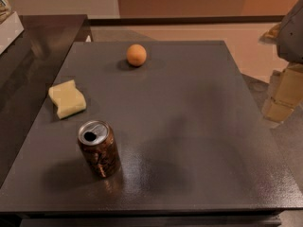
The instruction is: Move sponge near orange can
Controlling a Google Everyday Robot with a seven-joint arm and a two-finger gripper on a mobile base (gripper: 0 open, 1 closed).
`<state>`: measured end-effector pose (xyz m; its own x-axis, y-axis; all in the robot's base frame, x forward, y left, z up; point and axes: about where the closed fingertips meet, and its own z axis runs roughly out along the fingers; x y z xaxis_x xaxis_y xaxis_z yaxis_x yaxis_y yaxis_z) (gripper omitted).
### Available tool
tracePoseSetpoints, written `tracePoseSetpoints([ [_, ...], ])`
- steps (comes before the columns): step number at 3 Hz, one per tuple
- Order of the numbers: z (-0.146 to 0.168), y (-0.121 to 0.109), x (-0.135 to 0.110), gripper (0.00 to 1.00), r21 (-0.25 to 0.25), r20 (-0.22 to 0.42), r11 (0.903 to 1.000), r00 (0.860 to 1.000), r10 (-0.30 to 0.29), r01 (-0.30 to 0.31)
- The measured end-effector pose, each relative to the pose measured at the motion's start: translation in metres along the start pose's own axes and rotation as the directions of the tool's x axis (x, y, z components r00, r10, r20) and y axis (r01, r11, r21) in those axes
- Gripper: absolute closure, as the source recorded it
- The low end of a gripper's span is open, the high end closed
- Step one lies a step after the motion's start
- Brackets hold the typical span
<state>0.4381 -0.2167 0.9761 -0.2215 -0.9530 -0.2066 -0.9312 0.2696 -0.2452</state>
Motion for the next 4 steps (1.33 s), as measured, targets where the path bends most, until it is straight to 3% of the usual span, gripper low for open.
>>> tracePoseSetpoints([
  [1,0.000,0.000,0.000,0.00,0.000,0.000,1.0000,1.000,0.000,0.000],
  [2,0.008,-0.007,-0.025,0.00,-0.016,0.064,0.9996,0.998,-0.020,0.021],
  [4,0.047,-0.026,-0.121,0.00,-0.053,0.209,0.9921,0.973,-0.100,0.114],
])
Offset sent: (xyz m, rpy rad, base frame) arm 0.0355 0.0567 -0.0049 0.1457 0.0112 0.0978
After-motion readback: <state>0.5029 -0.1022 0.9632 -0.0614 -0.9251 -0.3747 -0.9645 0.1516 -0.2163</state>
